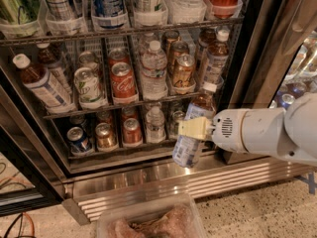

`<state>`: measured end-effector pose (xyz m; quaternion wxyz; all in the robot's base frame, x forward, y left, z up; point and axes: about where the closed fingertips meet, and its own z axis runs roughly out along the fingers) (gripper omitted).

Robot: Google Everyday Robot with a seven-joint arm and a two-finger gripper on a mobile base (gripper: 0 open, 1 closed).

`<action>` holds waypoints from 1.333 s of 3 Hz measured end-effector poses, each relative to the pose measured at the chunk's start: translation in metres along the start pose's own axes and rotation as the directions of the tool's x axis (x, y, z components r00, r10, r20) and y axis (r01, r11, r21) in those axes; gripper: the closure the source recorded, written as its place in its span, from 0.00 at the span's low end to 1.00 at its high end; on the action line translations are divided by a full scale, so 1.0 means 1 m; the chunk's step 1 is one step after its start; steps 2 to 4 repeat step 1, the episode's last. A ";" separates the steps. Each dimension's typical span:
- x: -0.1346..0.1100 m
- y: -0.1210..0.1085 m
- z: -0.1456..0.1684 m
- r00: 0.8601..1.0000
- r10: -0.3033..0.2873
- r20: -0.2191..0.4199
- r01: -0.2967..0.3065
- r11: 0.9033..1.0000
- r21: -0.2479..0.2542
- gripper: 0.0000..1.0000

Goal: Pick blue plastic bottle from middle shelf of fridge

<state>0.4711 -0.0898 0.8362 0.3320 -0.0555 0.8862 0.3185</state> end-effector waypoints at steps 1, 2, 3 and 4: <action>0.002 0.000 0.000 1.000 0.004 -0.006 -0.004 1.000 -0.001 1.00; 0.002 0.000 0.000 1.000 0.004 -0.006 -0.004 1.000 -0.001 1.00; 0.002 0.000 0.000 1.000 0.004 -0.006 -0.004 1.000 -0.001 1.00; 0.002 0.000 0.000 1.000 0.004 -0.006 -0.004 1.000 -0.001 1.00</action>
Offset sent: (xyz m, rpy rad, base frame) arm 0.0000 0.0000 0.0000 0.0000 0.0000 0.0000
